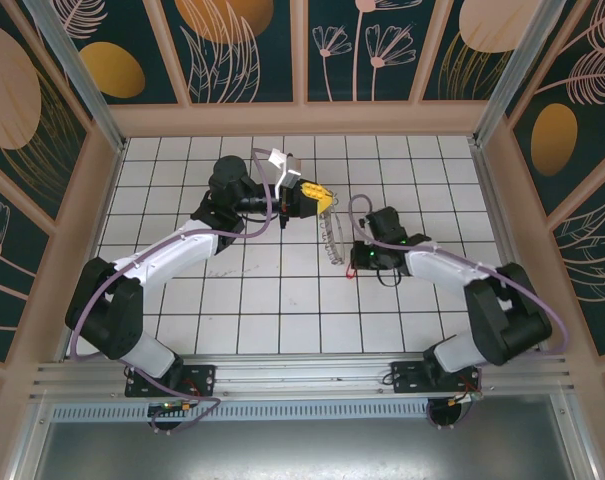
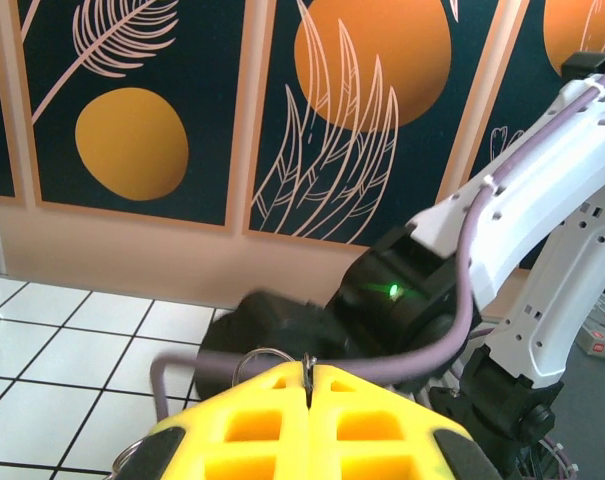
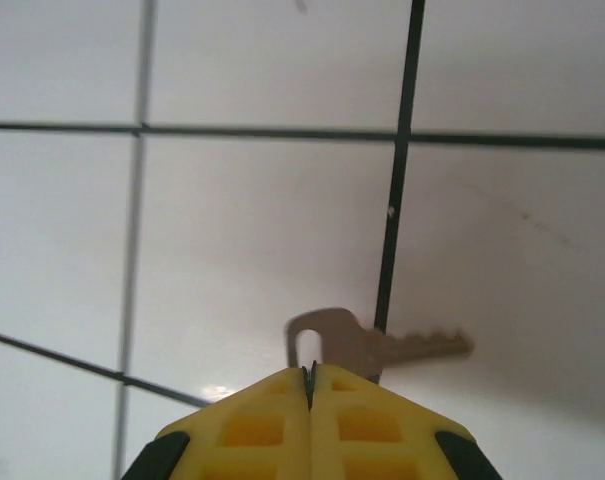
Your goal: Put the keys on the keyring
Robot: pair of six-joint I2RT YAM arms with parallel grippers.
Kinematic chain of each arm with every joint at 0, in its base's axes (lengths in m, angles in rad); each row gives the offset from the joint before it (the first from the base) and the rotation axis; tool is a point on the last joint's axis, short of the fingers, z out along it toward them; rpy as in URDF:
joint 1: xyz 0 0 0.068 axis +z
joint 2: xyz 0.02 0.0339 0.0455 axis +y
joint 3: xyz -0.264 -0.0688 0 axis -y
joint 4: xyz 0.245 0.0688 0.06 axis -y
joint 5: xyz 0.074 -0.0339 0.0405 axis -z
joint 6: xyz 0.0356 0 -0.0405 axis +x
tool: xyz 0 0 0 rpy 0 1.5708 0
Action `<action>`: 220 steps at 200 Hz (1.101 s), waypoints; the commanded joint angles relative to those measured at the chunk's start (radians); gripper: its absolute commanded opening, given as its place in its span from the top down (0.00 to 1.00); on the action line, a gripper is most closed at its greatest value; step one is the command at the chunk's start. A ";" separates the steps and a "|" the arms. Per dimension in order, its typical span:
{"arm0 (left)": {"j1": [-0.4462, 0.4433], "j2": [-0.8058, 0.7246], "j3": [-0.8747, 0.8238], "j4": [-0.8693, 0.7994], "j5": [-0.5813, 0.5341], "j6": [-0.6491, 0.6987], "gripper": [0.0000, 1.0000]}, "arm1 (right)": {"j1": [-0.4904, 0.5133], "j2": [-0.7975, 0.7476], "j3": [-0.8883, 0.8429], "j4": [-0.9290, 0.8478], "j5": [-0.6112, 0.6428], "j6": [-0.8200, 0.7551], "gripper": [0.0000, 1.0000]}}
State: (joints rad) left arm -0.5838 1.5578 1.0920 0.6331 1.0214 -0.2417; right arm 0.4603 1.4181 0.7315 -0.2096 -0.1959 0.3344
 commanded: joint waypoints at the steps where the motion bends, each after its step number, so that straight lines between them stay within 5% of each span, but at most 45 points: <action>1: -0.005 -0.033 0.006 0.042 0.020 -0.004 1.00 | -0.064 -0.136 0.017 0.032 -0.145 -0.080 1.00; 72: -0.005 -0.033 0.028 -0.030 0.027 0.050 1.00 | -0.236 -0.402 -0.026 0.193 -0.579 -0.220 1.00; 128: -0.005 -0.028 0.057 -0.133 0.030 0.120 1.00 | -0.269 -0.458 -0.029 0.308 -0.747 -0.207 1.00; 179: -0.004 -0.022 0.058 -0.141 0.029 0.125 1.00 | -0.270 -0.466 -0.005 0.292 -0.780 -0.202 1.00; 220: -0.004 -0.021 0.060 -0.133 0.034 0.116 1.00 | -0.268 -0.429 -0.075 0.265 -0.609 -0.134 1.00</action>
State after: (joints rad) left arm -0.5838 1.5574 1.1179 0.4850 1.0286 -0.1379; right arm 0.1978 0.9741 0.7017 0.0494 -0.8898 0.1543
